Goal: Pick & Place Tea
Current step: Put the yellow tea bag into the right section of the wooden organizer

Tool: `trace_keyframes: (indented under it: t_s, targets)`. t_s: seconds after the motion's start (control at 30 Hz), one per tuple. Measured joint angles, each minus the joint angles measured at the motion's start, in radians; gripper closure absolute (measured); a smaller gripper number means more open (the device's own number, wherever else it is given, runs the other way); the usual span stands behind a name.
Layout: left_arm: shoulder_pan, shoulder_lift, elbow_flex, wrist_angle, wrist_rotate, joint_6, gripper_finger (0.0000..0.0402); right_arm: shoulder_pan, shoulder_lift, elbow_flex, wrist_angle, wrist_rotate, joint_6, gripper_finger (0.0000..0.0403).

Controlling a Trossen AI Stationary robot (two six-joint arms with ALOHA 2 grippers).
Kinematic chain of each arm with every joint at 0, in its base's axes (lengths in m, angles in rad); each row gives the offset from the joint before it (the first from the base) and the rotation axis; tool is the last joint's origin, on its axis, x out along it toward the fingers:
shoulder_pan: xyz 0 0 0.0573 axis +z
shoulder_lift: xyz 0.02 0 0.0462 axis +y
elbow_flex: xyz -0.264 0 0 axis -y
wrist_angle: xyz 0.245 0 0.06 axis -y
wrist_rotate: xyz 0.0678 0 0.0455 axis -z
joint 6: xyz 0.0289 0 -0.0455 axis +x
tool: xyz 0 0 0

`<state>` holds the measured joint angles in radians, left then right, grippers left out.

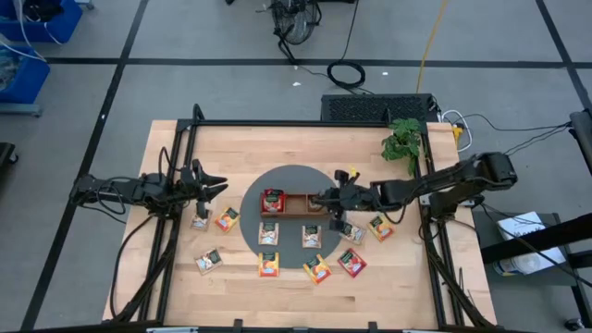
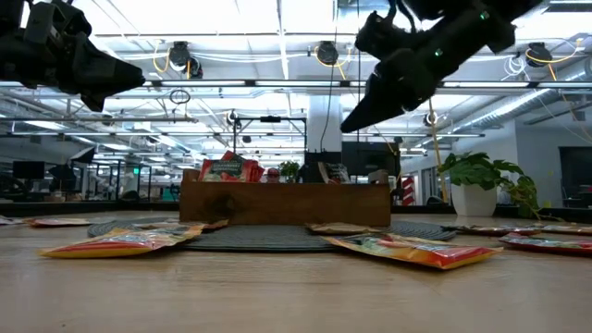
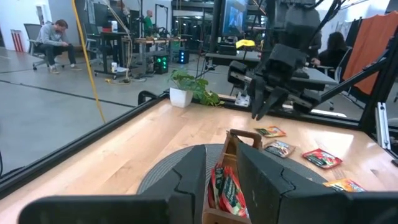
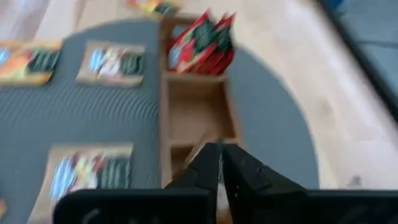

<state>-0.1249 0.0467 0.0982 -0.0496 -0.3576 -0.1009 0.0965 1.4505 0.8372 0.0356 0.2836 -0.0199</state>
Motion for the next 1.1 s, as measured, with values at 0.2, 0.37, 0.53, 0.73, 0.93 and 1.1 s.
trace_keyframes:
  t_s: [0.2, 0.37, 0.53, 0.73, 0.93, 1.1]
  targets:
    - [0.0, 0.0, 0.0, 0.0, 0.0, 0.0, 0.0309, -0.056, 0.009, 0.043, -0.12, -0.182, -0.052, 0.0402]
    - [0.0, 0.0, 0.0, 0.0, 0.0, 0.0, 0.0309, -0.06, 0.041, 0.043, -0.12, -0.21, -0.055, 0.0403]
    - [0.0, 0.0, 0.0, 0.0, 0.0, 0.0, 0.0309, -0.056, 0.071, 0.043, -0.113, -0.211, -0.09, 0.0403]
    - [0.0, 0.0, 0.0, 0.0, 0.0, 0.0, 0.0309, -0.043, 0.071, 0.102, -0.162, -0.207, -0.16, 0.0403]
    - [0.0, 0.0, 0.0, 0.001, 0.0, 0.0, 0.0309, -0.027, 0.072, 0.31, -0.326, -0.179, -0.268, 0.0403]
    - [0.0, 0.0, 0.0, 0.001, -0.001, 0.0, 0.0309, -0.049, 0.131, 0.503, -0.539, -0.101, -0.281, 0.0403]
